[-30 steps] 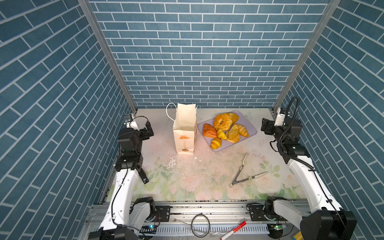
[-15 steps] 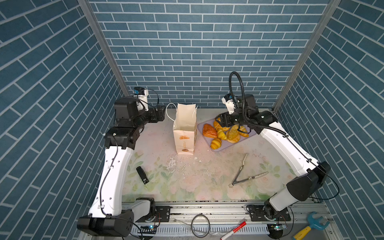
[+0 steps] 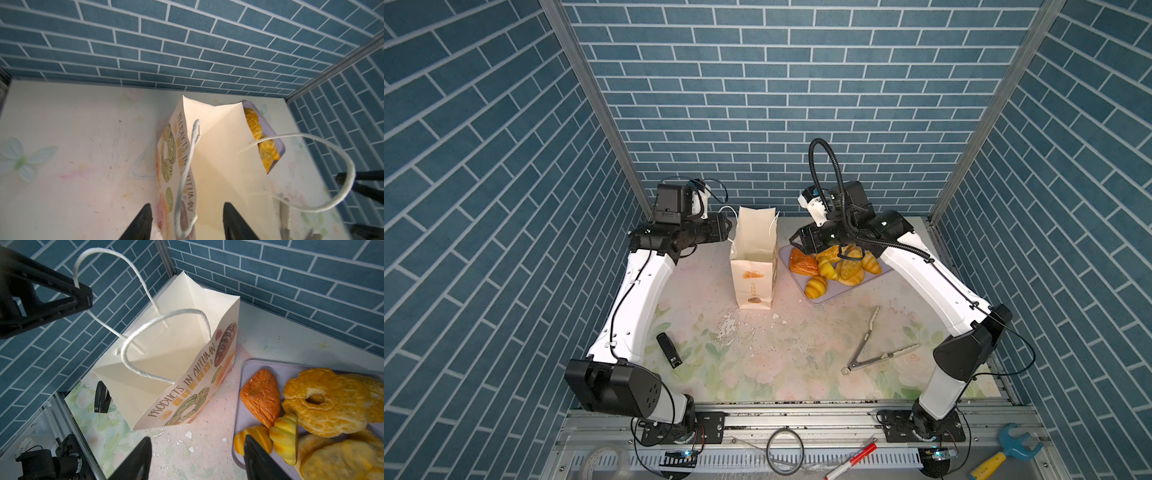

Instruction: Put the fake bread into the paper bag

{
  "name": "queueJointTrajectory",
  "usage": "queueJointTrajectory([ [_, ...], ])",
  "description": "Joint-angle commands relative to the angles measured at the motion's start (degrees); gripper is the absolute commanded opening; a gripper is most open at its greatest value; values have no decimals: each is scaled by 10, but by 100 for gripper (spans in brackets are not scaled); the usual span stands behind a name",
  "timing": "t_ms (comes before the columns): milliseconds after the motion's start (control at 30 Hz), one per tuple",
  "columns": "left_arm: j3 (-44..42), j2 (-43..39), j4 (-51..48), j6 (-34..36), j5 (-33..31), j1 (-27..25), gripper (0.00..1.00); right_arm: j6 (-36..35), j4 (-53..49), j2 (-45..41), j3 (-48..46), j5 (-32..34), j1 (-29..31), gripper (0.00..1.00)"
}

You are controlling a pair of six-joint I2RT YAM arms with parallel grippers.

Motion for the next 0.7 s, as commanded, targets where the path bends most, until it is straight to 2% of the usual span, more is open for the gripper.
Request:
queueJointTrajectory([
  [0,12,7,4,-21,9,-12,37,13,-30,20,29,-9,5,69],
  [133,-3,1,14,-67,12,-12,12,23,-53,37,66,0,6,68],
  [233,-22,-16,16,-94,13,-12,0,30,-73,44,89,12,6,68],
  [400,-62,-57,17,-122,10,-12,0,46,-98,42,102,57,6,68],
  [667,-108,-114,22,-161,0,-12,0,77,-122,45,116,77,5,68],
])
